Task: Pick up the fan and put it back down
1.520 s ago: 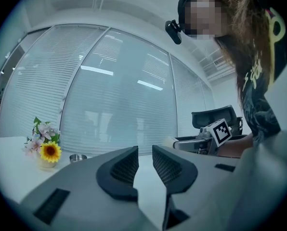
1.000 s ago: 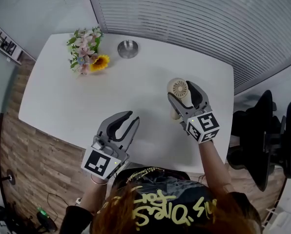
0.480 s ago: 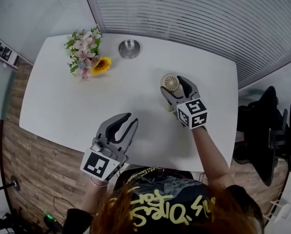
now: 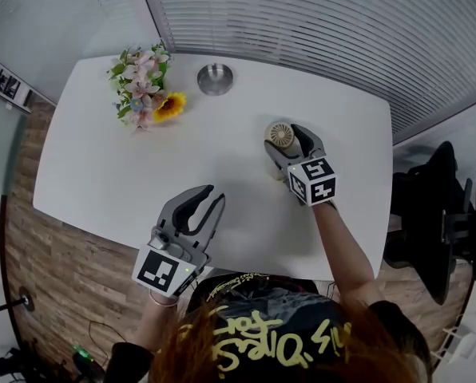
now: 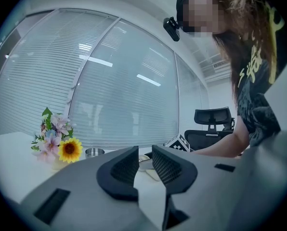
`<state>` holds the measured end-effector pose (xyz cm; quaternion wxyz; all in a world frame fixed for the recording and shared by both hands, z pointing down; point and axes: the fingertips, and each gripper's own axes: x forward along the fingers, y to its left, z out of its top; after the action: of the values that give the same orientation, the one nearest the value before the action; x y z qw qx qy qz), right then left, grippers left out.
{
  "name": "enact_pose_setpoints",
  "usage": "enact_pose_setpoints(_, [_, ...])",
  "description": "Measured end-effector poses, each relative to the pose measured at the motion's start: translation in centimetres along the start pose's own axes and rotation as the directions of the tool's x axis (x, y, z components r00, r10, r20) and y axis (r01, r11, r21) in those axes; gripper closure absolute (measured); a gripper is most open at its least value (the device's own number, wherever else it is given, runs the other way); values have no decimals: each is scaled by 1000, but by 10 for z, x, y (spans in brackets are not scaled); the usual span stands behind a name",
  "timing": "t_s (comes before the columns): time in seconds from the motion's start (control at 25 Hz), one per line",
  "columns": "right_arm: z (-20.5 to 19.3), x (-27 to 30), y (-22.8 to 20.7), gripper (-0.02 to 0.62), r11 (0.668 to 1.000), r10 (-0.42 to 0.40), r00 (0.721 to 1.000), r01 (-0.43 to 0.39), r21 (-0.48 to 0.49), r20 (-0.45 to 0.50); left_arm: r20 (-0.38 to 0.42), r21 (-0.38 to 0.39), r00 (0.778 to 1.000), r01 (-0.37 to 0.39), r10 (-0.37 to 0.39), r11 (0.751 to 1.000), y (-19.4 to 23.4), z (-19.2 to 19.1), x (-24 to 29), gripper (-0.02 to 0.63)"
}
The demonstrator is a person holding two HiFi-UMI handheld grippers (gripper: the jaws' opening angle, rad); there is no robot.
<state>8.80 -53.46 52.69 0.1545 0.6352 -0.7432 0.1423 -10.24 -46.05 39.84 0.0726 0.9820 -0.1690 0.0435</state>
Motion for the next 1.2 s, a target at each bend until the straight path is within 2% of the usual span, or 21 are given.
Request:
enact_pose_setpoints(0.6, [-10, 9, 0, 281, 1000, -11, 998, 12, 6, -56, -6, 6, 1000, -6, 6, 1000, -1, -3, -4, 532])
enact_pose_setpoints(0.88, [-9, 11, -3, 279, 998, -54, 997, 56, 27, -57, 4, -2, 1000, 2, -2, 1000, -11, -1, -1, 532])
enact_pose_setpoints(1.04, [-11, 4, 1, 279, 999, -38, 997, 39, 23, -63, 2, 3, 1000, 2, -2, 1000, -23, 2, 4, 532])
enact_pose_setpoints(1.2, [-10, -8, 3, 279, 1000, -25, 999, 25, 3, -29, -9, 11, 1000, -7, 7, 1000, -35, 3, 9, 532])
